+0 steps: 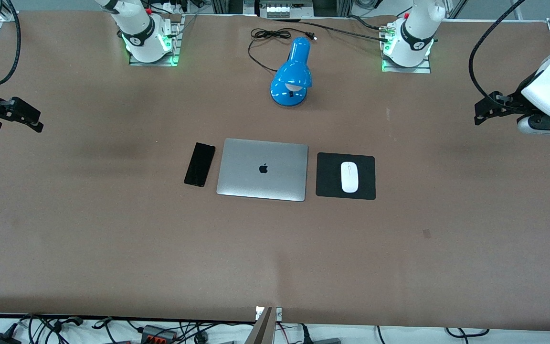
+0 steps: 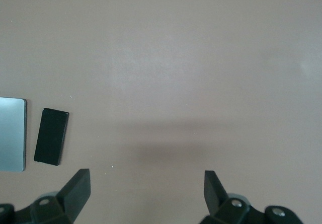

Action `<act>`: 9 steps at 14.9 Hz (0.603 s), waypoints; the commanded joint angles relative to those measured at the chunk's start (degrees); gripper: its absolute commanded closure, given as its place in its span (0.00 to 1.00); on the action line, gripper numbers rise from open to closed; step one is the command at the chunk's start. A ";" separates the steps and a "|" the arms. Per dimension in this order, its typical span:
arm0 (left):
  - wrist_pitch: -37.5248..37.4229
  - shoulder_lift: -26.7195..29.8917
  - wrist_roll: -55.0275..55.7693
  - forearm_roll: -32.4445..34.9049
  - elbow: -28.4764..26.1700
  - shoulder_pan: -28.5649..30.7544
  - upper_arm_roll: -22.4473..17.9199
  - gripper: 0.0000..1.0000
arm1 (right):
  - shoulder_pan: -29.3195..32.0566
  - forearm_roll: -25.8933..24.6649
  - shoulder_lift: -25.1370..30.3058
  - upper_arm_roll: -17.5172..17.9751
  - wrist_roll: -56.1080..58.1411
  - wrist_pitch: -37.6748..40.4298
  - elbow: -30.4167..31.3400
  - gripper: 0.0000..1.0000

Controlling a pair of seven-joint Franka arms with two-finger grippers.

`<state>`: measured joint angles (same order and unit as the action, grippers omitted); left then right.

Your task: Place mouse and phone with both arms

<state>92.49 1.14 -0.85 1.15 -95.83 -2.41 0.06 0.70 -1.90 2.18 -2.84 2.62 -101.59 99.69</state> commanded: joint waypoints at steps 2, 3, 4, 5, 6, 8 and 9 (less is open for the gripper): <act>-1.35 -0.87 -1.08 0.69 1.96 -0.41 -0.23 0.00 | -0.34 0.49 0.64 -0.24 0.45 1.48 -0.38 0.00; -1.35 -0.87 -1.08 0.78 1.87 -0.32 -0.23 0.00 | -0.34 0.49 0.64 -0.24 0.45 1.91 -0.38 0.00; -1.35 -0.87 -1.08 0.78 1.87 -0.41 -0.23 0.00 | -0.34 0.49 0.55 -0.24 0.45 2.00 -0.38 0.00; -1.35 -0.87 -1.08 0.78 1.96 -0.41 -0.23 0.00 | -0.52 0.40 0.46 -0.07 0.54 2.18 -0.38 0.00; -1.35 -0.87 -1.08 0.78 1.87 -0.41 -0.23 0.00 | -0.61 0.40 0.37 0.02 0.63 2.53 -0.29 0.00; -1.35 -0.87 -1.08 0.69 1.87 -0.41 -0.23 0.00 | -0.78 0.23 0.02 0.11 0.71 3.15 -0.38 0.00; -1.35 -0.87 -1.08 0.78 1.87 -0.41 -0.23 0.00 | -0.61 0.23 0.11 0.11 0.72 3.50 -0.38 0.00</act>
<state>92.40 1.14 -0.87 1.15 -95.81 -2.41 0.06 0.46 -1.90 2.09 -2.52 2.62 -99.39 99.68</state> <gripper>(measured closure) 0.000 0.000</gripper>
